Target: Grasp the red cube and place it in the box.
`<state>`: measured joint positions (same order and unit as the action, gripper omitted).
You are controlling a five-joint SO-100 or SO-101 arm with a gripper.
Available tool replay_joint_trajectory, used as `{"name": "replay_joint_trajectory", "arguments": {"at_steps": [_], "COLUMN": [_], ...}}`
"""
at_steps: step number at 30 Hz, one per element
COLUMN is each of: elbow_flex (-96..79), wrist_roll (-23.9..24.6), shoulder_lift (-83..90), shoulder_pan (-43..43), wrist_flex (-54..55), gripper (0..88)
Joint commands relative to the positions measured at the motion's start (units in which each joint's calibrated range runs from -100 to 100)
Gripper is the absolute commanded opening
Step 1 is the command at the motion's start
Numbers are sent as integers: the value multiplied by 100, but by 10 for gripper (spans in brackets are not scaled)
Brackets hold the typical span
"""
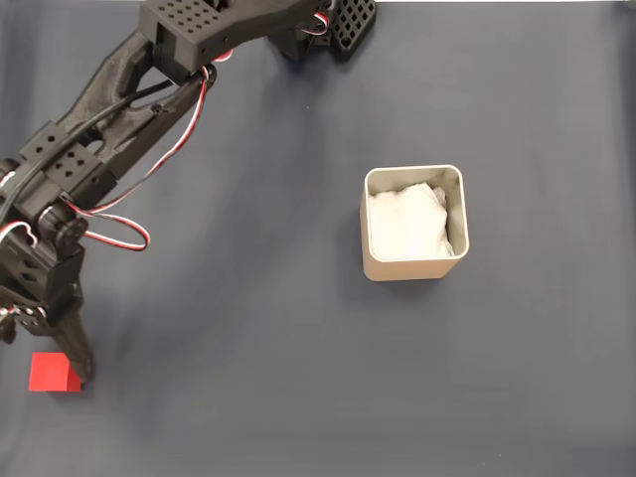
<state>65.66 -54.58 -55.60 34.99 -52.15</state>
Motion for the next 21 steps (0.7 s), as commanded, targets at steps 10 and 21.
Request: {"name": "replay_joint_trajectory", "arguments": {"at_steps": [10,21], "elbow_flex": [-131,-103], "wrist_roll": [107,112], "shoulder_lift": [120,-70], "shoulder_pan": [-172,-187], "wrist_flex": [148,558], "gripper": [379,388]}}
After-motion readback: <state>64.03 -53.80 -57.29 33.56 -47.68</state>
